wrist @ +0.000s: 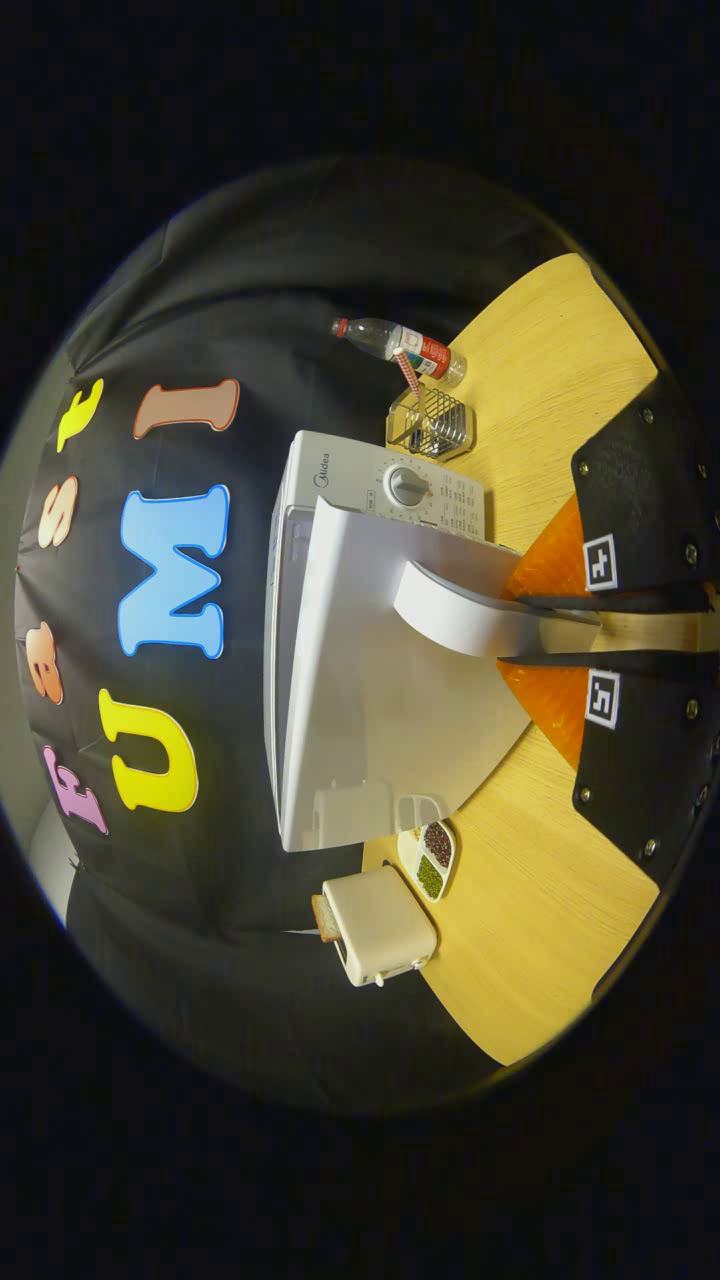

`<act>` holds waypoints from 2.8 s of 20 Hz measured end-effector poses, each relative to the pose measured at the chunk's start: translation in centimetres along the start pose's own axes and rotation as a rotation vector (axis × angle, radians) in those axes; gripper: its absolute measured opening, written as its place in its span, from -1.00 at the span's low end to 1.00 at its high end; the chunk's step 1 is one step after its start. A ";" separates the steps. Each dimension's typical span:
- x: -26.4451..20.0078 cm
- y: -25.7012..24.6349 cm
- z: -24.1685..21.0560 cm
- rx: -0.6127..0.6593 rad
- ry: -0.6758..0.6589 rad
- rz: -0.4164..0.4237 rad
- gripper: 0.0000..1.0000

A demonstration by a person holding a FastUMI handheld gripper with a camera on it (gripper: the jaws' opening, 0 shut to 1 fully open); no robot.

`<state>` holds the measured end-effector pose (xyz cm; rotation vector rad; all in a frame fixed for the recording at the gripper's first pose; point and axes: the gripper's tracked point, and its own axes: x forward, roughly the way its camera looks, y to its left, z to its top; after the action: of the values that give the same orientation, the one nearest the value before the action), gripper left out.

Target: Open the microwave, put the food inside, and close the microwave door.

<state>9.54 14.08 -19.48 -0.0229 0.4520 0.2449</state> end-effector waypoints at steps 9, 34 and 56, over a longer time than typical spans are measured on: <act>-3.8 5.7 -1.6 -0.075 0.017 0.058 -0.32; -9.8 20.2 -3.3 -0.113 0.012 0.165 -0.18; -19.8 23.2 7.5 -0.120 -0.242 0.457 -0.10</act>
<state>-10.02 32.63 -3.36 -0.0070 0.1955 0.7162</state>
